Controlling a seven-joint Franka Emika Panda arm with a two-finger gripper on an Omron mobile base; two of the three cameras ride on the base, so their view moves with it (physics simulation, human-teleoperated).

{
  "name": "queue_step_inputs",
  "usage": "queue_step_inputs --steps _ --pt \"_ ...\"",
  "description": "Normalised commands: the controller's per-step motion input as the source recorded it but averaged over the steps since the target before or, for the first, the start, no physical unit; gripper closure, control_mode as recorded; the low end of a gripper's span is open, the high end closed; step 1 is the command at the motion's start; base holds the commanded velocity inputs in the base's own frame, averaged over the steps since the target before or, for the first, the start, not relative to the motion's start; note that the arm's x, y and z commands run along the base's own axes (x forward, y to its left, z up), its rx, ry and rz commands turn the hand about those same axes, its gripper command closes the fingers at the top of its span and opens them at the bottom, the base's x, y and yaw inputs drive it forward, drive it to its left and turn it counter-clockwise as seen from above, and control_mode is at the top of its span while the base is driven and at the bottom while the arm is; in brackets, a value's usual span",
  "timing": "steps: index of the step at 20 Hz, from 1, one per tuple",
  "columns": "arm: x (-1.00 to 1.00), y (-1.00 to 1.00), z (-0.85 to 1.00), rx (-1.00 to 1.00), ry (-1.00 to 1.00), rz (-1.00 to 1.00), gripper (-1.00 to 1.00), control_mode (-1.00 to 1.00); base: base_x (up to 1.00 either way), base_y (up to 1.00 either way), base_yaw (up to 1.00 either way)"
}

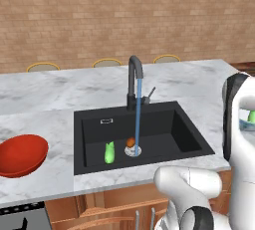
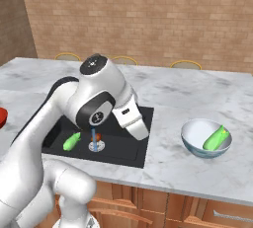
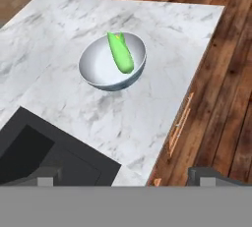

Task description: Pick the corns from the sink and place them in one bowl. Place the mango in the other bowl. Then turn off the sink faucet.

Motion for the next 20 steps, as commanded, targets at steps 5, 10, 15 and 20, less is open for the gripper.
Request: queue_step_inputs --steps 5,10,15,20 --pt "-0.32 0.89 0.01 -0.05 0.00 0.02 -1.00 -1.00 0.00 0.00 0.00" --pt "-0.24 0.73 0.00 0.00 0.00 0.11 -1.00 -1.00 0.00 0.00 0.00" --pt "-0.12 0.64 0.00 0.00 0.02 0.23 -1.00 -1.00 0.00 0.00 0.00" --pt "-0.06 0.66 0.00 0.00 0.05 0.32 -1.00 -1.00 0.00 0.00 0.00"
